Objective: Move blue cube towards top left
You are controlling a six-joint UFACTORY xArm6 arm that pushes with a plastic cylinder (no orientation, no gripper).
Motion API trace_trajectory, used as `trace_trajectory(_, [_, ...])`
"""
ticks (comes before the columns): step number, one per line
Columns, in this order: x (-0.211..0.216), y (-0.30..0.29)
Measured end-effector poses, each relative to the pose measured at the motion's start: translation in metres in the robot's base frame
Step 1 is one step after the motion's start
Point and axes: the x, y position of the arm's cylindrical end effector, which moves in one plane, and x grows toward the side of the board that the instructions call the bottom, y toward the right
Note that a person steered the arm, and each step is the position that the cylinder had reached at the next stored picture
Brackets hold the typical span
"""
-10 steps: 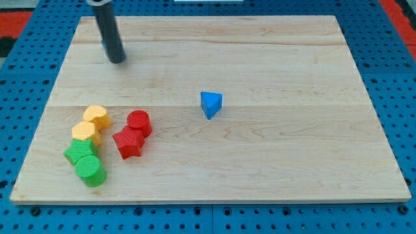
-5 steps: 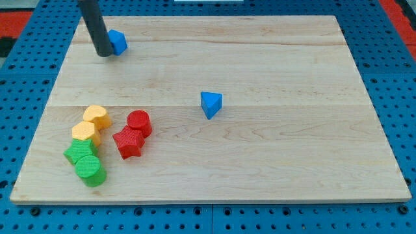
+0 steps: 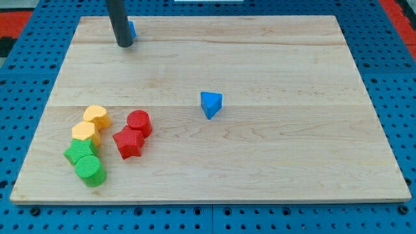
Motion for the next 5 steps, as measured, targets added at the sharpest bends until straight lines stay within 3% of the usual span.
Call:
trace_trajectory(3, [0.000,0.000])
trace_trajectory(5, [0.018,0.037])
